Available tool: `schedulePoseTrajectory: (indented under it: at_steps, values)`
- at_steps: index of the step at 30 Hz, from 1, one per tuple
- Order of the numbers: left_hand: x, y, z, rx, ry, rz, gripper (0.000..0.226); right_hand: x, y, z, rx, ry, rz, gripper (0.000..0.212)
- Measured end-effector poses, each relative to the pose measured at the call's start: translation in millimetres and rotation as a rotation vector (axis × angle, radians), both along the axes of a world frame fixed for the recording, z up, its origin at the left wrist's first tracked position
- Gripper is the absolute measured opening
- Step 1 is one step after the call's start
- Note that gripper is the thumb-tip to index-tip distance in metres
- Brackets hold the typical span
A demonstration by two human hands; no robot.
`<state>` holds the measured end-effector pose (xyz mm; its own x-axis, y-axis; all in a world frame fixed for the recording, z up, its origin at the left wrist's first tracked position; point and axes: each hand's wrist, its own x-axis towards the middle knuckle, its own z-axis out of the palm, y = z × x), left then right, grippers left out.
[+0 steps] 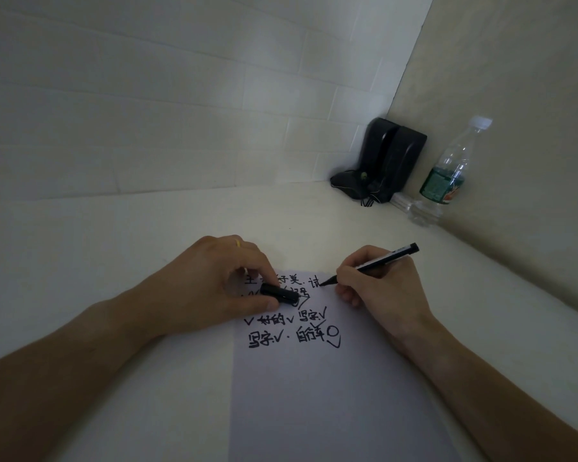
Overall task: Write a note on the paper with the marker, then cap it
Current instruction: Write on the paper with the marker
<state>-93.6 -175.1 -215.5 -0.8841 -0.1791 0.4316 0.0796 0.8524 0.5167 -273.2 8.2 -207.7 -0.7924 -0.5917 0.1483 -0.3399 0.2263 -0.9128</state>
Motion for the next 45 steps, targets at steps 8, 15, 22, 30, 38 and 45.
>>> schedulePoseTrajectory:
  at_steps: [8,15,22,30,38,45]
  values:
    - [0.4,-0.1,0.3,-0.005,-0.003,-0.001,0.024,0.1,-0.2,-0.9,-0.061,-0.026,-0.010,0.009]
    - [0.5,0.7,0.6,0.003,-0.002,0.004,0.025,-4.8,13.2,4.4,-0.093,-0.050,-0.056,0.009]
    - [0.0,-0.6,0.0,0.010,-0.002,-0.001,0.030,0.2,12.7,3.2,-0.059,-0.032,0.013,0.003]
    - [-0.8,-1.1,-0.8,-0.004,-0.014,0.010,0.022,-0.3,12.0,1.5,-0.028,-0.026,-0.017,0.007]
    - [0.4,-0.1,0.1,0.005,-0.008,0.012,0.029,0.8,13.0,1.4,-0.037,-0.015,0.006,0.009]
    - [0.1,0.0,-0.5,0.012,0.004,0.017,0.023,-1.7,12.9,0.8,-0.035,-0.011,-0.005,0.011]
